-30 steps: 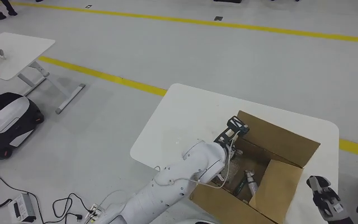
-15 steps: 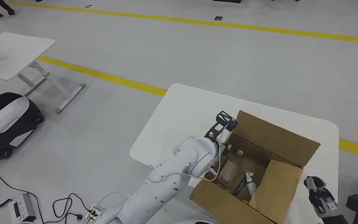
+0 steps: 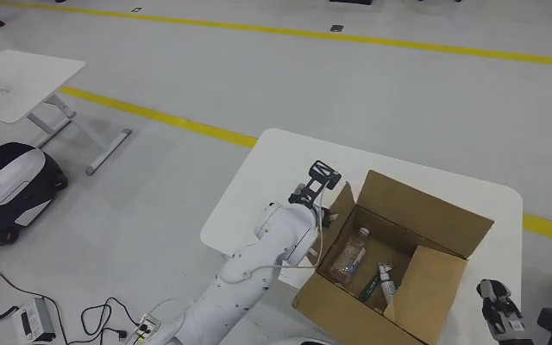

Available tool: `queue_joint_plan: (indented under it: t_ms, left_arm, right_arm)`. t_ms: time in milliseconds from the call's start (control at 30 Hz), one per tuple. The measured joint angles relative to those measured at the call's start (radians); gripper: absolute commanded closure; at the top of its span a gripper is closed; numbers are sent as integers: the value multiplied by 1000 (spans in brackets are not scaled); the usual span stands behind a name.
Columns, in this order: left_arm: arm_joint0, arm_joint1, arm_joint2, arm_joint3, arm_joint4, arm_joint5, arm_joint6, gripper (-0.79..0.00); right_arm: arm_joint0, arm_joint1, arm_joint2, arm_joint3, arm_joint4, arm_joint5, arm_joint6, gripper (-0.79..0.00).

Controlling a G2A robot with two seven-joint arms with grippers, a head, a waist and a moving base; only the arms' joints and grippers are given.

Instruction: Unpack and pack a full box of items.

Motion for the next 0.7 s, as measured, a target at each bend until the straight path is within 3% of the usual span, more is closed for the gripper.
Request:
queue_joint_plan:
  t_ms: [300, 700]
  left_arm:
    - [-4, -2, -24, 93, 48, 20, 3, -785]
    - [-17, -15, 3, 208, 84, 42, 20, -785]
  right_arm:
    - [32, -8, -42, 44, -23, 5, -4, 0]
    - [55, -14, -65, 57, -19, -18, 12, 0]
